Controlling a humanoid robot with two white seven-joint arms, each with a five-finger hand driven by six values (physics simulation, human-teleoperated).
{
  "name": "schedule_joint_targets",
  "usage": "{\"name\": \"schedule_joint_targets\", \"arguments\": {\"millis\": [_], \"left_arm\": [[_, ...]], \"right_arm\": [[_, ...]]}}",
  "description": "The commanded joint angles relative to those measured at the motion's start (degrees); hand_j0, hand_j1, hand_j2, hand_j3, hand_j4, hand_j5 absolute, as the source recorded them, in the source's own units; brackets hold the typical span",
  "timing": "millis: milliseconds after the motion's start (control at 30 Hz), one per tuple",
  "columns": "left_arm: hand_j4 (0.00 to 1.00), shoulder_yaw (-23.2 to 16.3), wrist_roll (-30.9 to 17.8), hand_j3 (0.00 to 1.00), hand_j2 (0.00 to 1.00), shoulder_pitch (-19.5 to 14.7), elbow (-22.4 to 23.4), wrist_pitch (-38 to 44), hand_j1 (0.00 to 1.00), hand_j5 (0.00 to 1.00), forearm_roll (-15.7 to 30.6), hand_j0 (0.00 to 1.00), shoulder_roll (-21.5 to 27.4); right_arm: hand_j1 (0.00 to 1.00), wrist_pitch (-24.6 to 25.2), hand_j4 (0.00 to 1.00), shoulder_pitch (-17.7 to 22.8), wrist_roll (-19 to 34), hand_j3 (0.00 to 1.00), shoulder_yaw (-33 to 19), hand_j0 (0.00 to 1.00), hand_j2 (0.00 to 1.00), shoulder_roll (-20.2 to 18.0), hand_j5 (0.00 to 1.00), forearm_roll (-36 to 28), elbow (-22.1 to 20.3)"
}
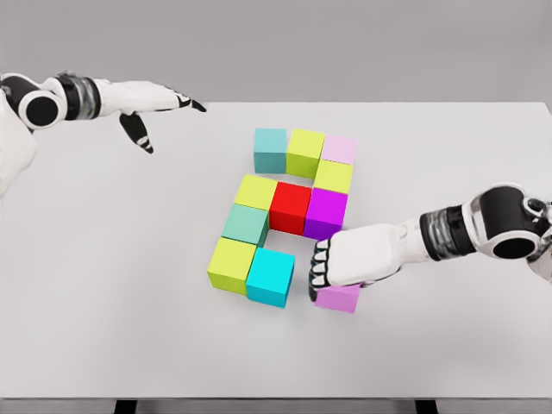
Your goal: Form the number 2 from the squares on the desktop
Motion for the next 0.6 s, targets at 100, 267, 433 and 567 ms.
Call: {"name": "schedule_joint_targets", "arguments": {"millis": [100, 267, 433, 567], "left_arm": [[1.00, -1.9, 0.0, 1.00, 1.00, 0.0, -0.1, 0.2, 1.00, 1.00, -1.7, 1.00, -1.0], [1.00, -2.1, 0.0, 1.00, 1.00, 0.0, 0.0, 0.2, 1.00, 1.00, -3.6, 1.00, -2.7], [1.00, -2.1, 0.0, 1.00, 1.00, -0.1, 0.0, 0.2, 1.00, 1.00, -3.6, 1.00, -2.7], [1.00, -2.1, 0.0, 1.00, 1.00, -0.1, 0.0, 0.2, 1.00, 1.00, -3.6, 1.00, -2.8]], "right_arm": [[0.57, 0.0, 0.57, -0.7, 0.1, 0.57, 1.6, 0.57, 0.57, 1.8, 0.57, -0.3, 0.0], [0.58, 0.0, 0.58, -1.6, 0.1, 0.58, 1.5, 0.58, 0.58, 2.1, 0.58, -0.3, 0.0], [0.87, 0.0, 0.87, -1.8, 0.1, 0.87, 1.3, 0.87, 0.87, 1.6, 0.87, -0.3, 0.0], [1.00, 0.0, 1.00, -1.7, 0.1, 1.00, 1.0, 1.00, 1.00, 0.7, 1.00, -0.3, 0.0]]}}
